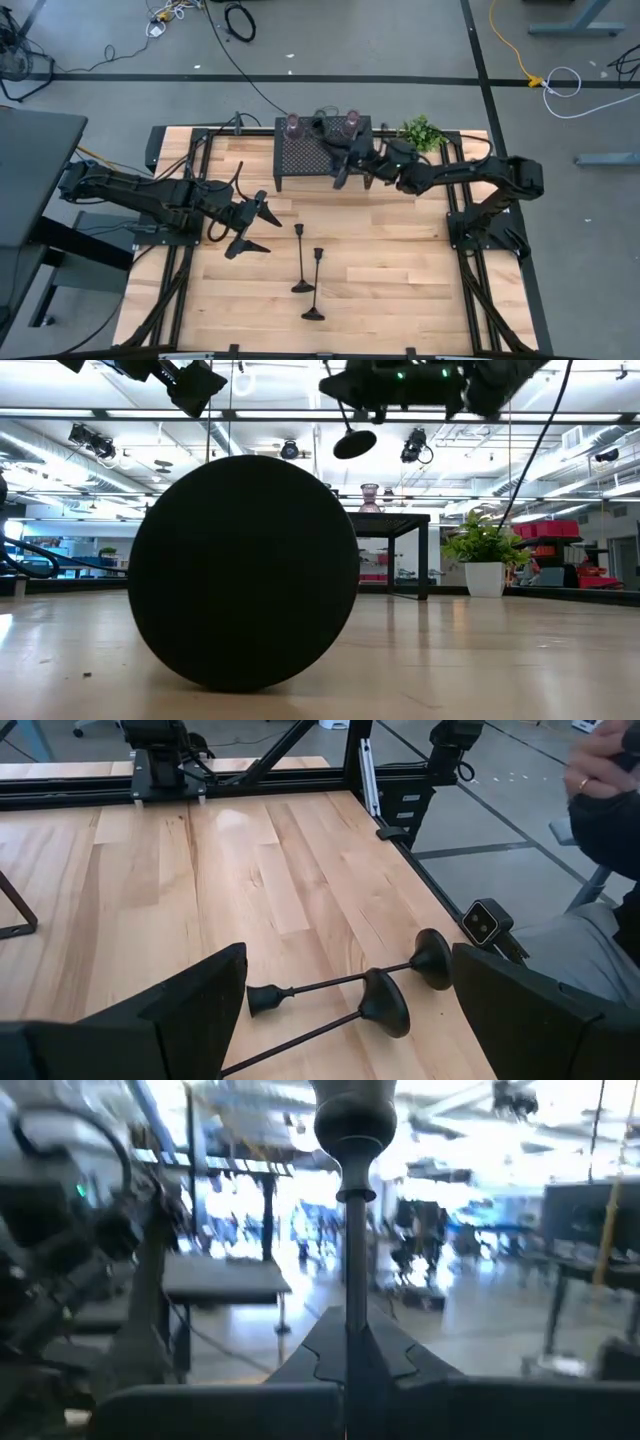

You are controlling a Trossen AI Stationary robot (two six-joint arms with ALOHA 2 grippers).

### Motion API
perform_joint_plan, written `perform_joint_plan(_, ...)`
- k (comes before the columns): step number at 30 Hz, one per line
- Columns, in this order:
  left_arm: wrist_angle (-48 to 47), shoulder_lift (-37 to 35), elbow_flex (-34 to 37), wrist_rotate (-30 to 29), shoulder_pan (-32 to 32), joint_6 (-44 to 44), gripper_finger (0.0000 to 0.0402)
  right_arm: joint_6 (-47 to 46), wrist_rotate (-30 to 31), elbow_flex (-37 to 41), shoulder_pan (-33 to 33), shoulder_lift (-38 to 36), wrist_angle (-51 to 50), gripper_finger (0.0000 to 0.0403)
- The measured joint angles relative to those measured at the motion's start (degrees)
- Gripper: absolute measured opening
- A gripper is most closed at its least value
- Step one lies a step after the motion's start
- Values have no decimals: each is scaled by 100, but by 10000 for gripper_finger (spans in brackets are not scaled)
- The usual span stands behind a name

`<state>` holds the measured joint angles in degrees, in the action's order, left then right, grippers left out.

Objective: Pick & Place candle stick holders
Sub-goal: Put the top right black candle holder on the shelf

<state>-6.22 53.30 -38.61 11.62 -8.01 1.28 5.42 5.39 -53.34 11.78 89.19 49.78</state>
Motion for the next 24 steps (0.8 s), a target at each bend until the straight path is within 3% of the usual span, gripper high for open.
perform_joint_plan(4,2,0,0,-2,0,-8,350,-274,-827,574,346,-2,1525,1)
perform_joint_plan(9,52,0,0,-2,0,-2,350,-641,-995,1248,675,-7,2906,1)
perform_joint_plan(16,289,0,0,-2,1,-46,350,-666,-1050,1440,668,48,3259,1)
perform_joint_plan(24,320,0,0,-2,1,-43,350,-799,-1043,1127,775,726,3691,1)
